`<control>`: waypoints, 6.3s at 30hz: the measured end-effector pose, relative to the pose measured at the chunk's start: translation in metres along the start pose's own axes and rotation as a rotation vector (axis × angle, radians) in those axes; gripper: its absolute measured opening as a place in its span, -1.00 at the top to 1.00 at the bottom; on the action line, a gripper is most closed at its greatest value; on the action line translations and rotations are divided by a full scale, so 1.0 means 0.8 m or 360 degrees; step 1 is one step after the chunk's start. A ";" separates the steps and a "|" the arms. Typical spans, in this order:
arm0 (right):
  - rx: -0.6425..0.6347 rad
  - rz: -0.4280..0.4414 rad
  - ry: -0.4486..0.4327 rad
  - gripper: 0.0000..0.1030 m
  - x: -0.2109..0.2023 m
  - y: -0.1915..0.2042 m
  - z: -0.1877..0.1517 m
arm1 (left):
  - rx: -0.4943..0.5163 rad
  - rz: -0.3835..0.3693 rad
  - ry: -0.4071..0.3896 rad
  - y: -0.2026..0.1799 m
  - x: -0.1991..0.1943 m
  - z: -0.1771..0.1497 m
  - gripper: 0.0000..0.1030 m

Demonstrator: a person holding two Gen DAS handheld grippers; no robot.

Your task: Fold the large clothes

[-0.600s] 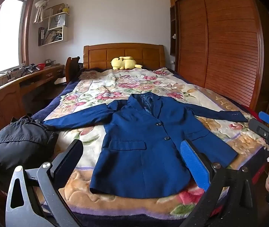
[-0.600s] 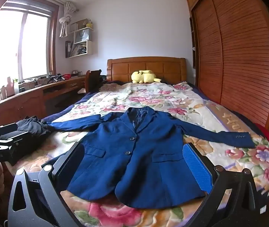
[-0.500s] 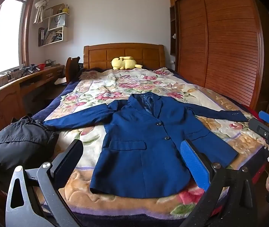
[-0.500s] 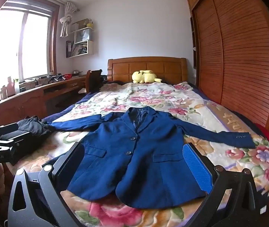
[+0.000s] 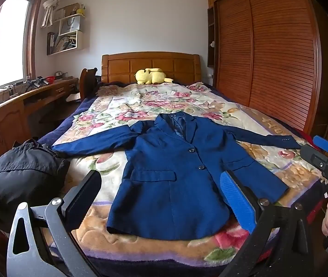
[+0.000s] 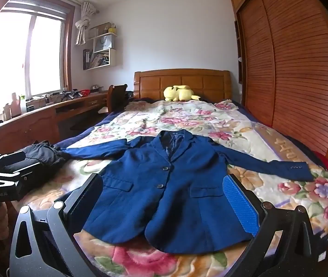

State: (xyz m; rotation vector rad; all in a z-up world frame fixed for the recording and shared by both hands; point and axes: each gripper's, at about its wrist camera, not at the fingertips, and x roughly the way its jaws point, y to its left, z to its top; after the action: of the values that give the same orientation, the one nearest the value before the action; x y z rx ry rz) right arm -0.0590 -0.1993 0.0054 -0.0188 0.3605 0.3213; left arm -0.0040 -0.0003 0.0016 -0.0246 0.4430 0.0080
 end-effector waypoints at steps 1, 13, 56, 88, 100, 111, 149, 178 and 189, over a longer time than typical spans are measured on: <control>-0.0001 0.0000 0.0000 -1.00 0.000 0.000 0.000 | 0.0000 0.0001 0.0001 0.000 0.001 0.000 -0.99; 0.0000 0.0002 -0.0009 -1.00 0.000 -0.001 0.000 | -0.0009 0.0004 -0.0012 -0.010 0.000 -0.002 -0.99; -0.0002 0.0010 -0.0023 -1.00 0.001 0.002 0.000 | -0.0027 -0.0001 -0.0027 -0.011 -0.013 0.011 -0.99; 0.0016 0.0102 0.0060 -1.00 0.060 -0.007 -0.006 | -0.0016 0.0103 0.0072 0.019 0.055 -0.007 -1.00; -0.0064 0.0148 0.0123 -1.00 0.138 0.004 -0.002 | -0.0037 0.0185 0.0197 0.073 0.143 -0.026 -0.99; -0.0139 0.0204 0.0174 -1.00 0.233 0.013 0.012 | -0.0052 0.0221 0.0257 0.109 0.217 -0.015 -0.99; -0.0367 0.0243 0.0420 -1.00 0.346 0.053 -0.027 | -0.0348 0.0316 0.0792 0.286 0.501 0.016 -0.99; -0.0366 0.0253 0.0432 -1.00 0.352 0.055 -0.025 | -0.0678 0.0282 0.0875 0.347 0.531 0.024 0.83; -0.0361 0.0266 0.0428 -1.00 0.349 0.054 -0.024 | -0.0329 0.0153 0.0663 0.229 0.472 0.129 0.88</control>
State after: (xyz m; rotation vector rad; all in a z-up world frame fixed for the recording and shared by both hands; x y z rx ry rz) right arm 0.1685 -0.0741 -0.1084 -0.2575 0.5922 0.5265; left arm 0.3790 0.1867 -0.0708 -0.2113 0.8584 0.1454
